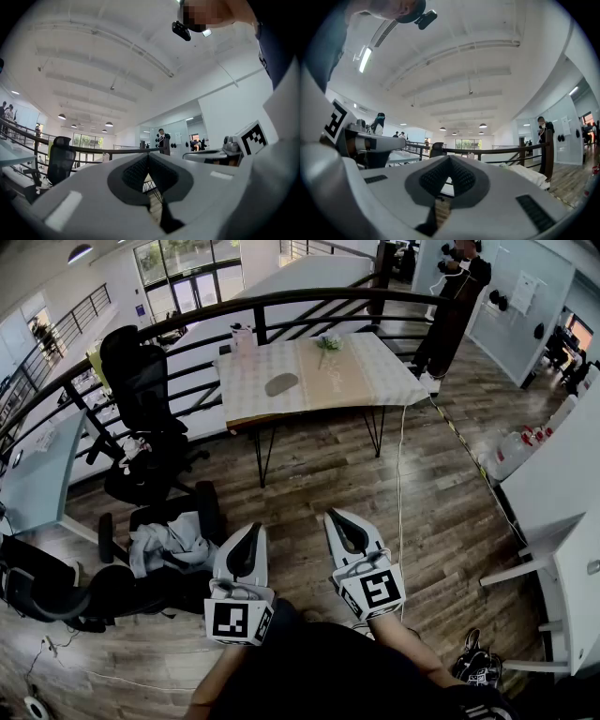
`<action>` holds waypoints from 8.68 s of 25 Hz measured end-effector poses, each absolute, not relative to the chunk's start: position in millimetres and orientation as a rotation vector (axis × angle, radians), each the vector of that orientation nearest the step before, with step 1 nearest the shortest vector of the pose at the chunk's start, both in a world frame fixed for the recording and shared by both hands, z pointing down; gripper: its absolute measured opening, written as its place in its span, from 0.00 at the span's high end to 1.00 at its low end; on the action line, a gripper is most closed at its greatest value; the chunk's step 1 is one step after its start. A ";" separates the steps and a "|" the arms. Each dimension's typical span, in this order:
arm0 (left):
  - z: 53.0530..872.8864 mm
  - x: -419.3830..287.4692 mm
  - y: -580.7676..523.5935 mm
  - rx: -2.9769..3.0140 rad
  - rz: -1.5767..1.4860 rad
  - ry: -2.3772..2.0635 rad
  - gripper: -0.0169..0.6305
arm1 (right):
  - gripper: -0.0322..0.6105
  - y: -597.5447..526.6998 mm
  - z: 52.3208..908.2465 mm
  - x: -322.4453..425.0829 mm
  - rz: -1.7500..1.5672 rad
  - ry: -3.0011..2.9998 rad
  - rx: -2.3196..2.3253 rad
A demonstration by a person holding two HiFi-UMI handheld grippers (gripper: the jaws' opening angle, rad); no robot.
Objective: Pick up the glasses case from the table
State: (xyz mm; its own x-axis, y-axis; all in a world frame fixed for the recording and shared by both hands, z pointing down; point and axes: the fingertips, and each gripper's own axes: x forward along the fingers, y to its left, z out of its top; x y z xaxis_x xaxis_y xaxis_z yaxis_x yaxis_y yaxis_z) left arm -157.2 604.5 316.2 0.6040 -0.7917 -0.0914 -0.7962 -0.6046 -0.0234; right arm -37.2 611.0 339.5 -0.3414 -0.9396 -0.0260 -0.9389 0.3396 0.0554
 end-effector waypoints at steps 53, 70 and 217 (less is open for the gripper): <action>378.7 -129.1 232.6 -2.967 0.064 1.243 0.96 | 0.79 246.6 397.4 -10.1 0.106 -2.538 1.809; 368.3 -93.8 56.1 -2.858 0.114 1.428 0.96 | 0.78 38.1 405.8 17.5 0.033 -2.669 1.483; 478.5 -64.9 -167.1 -2.928 -0.216 1.663 0.96 | 0.38 -159.6 601.2 31.9 -0.337 -1.907 0.083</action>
State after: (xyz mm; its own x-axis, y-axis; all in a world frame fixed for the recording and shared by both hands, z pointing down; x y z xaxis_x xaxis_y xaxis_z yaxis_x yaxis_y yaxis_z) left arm -64.9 -167.1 478.5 0.5125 -0.8291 0.2234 -0.8587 -0.4936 0.1379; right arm 31.9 -159.6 601.2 -0.3566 -0.2191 0.9082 0.1051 0.9565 0.2721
